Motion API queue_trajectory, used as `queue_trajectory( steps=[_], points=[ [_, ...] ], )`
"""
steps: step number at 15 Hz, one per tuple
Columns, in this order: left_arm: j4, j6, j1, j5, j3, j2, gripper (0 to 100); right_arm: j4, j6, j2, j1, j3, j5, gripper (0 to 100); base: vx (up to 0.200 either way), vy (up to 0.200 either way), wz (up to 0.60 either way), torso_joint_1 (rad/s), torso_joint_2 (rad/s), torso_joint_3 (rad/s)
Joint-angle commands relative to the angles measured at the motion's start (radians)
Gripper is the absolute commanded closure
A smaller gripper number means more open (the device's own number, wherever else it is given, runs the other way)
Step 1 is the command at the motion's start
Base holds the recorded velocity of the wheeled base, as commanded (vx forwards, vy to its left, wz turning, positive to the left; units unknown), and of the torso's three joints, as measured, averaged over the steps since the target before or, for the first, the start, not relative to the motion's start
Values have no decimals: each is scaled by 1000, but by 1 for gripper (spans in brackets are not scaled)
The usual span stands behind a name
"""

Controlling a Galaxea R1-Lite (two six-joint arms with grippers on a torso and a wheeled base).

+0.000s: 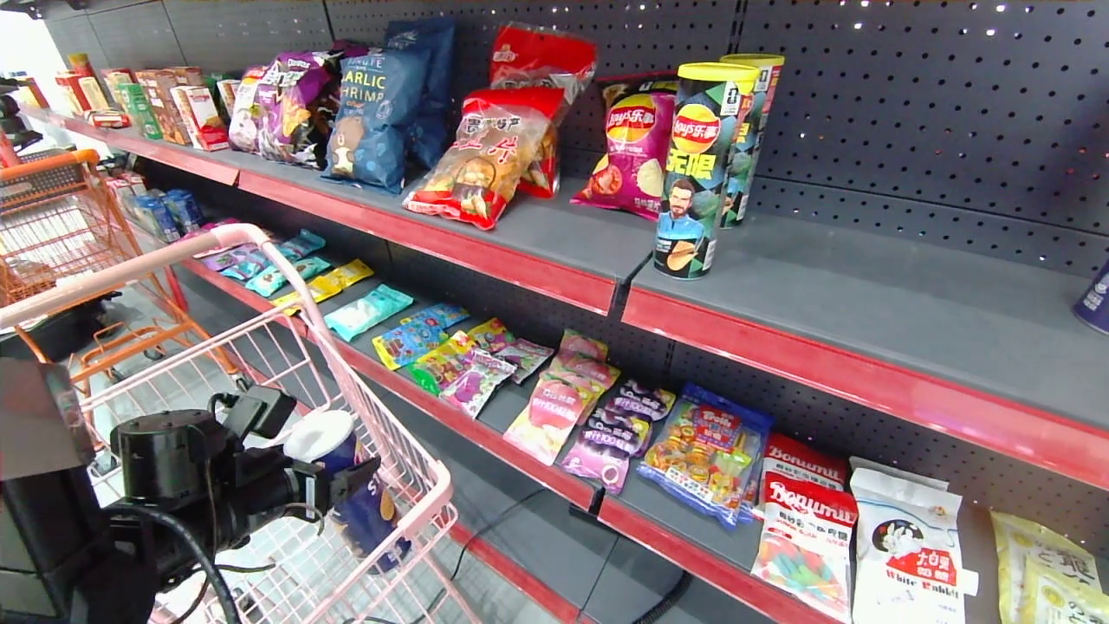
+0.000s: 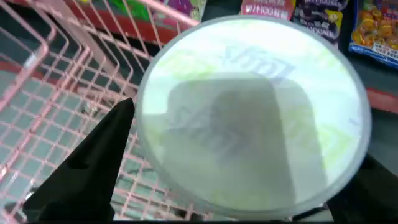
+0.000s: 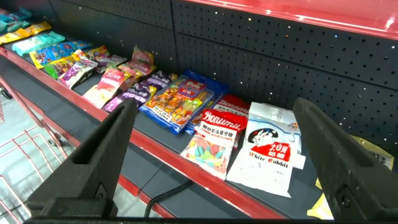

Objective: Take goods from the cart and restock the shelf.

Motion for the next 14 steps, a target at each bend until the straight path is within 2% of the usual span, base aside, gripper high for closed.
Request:
queue_trajectory(
  steps=[1, 2, 3, 4, 9, 11, 12, 14],
  points=[
    [-102, 37, -18, -24, -16, 133, 0, 0, 0, 1, -1, -1, 0, 0, 0, 0, 0, 0, 0, 0],
    [-146, 51, -26, -27, -25, 173, 0, 0, 0, 1, 1, -1, 0, 0, 0, 0, 0, 0, 0, 0],
    [-146, 60, -32, -24, -23, 201, 0, 0, 0, 1, 1, 0, 0, 0, 0, 0, 0, 0, 0, 0],
    [-146, 71, -35, -26, -11, 205, 100, 0, 0, 1, 1, -1, 0, 0, 0, 0, 0, 0, 0, 0],
    [-146, 60, -58, -24, -22, 166, 100, 0, 0, 1, 1, -1, 0, 0, 0, 0, 0, 0, 0, 0],
    [-146, 19, -52, -24, -9, 44, 100, 0, 0, 1, 1, 0, 0, 0, 0, 0, 0, 0, 0, 0],
    [-126, 2, -30, -24, -9, -54, 100, 0, 0, 1, 1, -1, 0, 0, 0, 0, 0, 0, 0, 0],
    [47, -12, 23, -27, -49, -252, 100, 0, 0, 1, 1, 0, 0, 0, 0, 0, 0, 0, 0, 0]
  ],
)
